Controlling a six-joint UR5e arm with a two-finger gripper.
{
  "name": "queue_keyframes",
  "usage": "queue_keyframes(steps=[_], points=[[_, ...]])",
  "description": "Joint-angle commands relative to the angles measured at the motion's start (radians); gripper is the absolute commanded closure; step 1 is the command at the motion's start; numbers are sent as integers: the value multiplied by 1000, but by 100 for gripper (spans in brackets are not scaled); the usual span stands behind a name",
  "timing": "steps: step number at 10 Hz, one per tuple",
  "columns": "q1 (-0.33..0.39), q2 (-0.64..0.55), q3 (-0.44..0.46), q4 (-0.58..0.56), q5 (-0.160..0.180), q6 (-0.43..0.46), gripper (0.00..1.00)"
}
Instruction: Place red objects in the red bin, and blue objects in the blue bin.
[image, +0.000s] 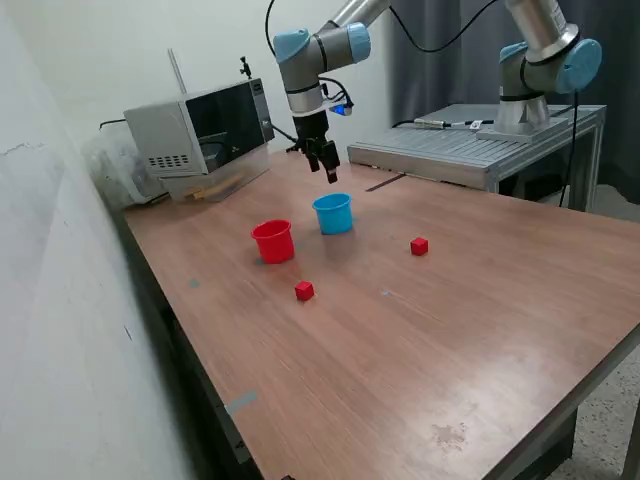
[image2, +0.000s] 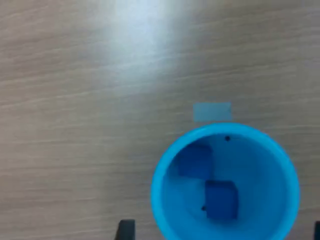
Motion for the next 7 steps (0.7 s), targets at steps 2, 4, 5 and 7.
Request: queue_keyframes(steps=[2, 4, 5, 7], points=[[89, -109, 10, 138, 96, 21, 0], [138, -169, 47, 138, 129, 70, 0], [170, -177, 64, 138, 147, 102, 0], [237, -189, 90, 137, 156, 148, 0]])
